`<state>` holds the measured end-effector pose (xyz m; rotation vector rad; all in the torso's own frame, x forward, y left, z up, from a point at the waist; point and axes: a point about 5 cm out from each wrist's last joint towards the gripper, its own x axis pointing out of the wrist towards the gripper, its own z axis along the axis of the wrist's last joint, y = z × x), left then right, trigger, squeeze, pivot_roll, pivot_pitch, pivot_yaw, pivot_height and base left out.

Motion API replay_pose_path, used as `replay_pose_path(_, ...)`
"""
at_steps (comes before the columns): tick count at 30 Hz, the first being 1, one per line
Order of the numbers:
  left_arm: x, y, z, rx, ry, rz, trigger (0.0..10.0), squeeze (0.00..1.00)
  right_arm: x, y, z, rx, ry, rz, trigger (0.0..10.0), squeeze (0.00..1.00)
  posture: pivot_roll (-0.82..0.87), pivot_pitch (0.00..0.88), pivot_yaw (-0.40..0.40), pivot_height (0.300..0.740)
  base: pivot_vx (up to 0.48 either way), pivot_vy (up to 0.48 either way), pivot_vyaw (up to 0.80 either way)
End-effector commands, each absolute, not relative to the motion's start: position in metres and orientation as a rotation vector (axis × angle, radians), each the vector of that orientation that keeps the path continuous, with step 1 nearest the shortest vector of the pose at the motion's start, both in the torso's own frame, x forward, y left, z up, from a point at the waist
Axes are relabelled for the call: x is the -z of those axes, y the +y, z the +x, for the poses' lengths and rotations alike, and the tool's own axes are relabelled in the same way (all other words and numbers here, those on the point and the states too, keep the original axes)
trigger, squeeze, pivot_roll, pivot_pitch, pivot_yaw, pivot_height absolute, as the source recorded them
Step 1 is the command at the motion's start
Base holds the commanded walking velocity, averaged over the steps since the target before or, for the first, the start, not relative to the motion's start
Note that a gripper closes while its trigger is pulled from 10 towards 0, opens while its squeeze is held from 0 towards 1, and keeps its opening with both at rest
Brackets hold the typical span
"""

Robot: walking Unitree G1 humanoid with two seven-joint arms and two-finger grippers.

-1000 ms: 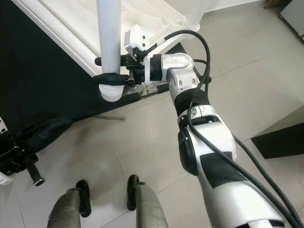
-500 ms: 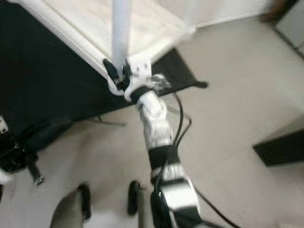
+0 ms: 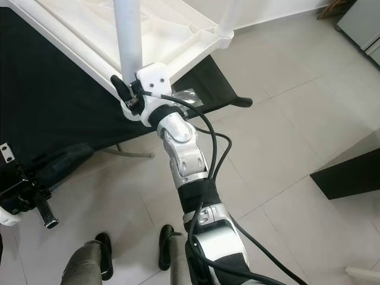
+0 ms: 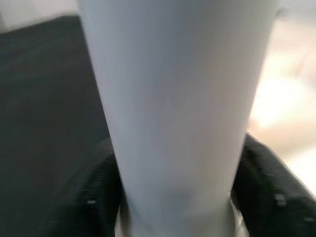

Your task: Building children table

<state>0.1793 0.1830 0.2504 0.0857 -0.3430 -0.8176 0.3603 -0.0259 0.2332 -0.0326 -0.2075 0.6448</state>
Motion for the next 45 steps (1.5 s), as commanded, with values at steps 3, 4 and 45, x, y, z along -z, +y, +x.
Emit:
replay_pose_path(3,-0.248,0.181,0.177,0.837,-0.331,0.096,10.0,0.00,-0.238,-0.025,0.363,-0.703,-0.202,0.001,10.0,1.00,0.11,0.338,-0.160,0.740,0.000,0.000,0.00)
replay_pose_path(4,-0.248,0.181,0.177,0.835,-0.332,0.097,10.0,0.00,-0.251,-0.024,0.365,-0.787,-0.248,0.004,10.0,0.80,0.11,0.337,-0.161,0.740,0.000,0.000,0.00)
replay_pose_path(45,-0.245,0.174,0.174,0.823,-0.344,0.072,10.0,0.00,-0.288,-0.068,0.386,-1.207,-0.264,-0.248,0.0,0.00,0.07,0.347,-0.189,0.740,0.000,0.000,0.00)
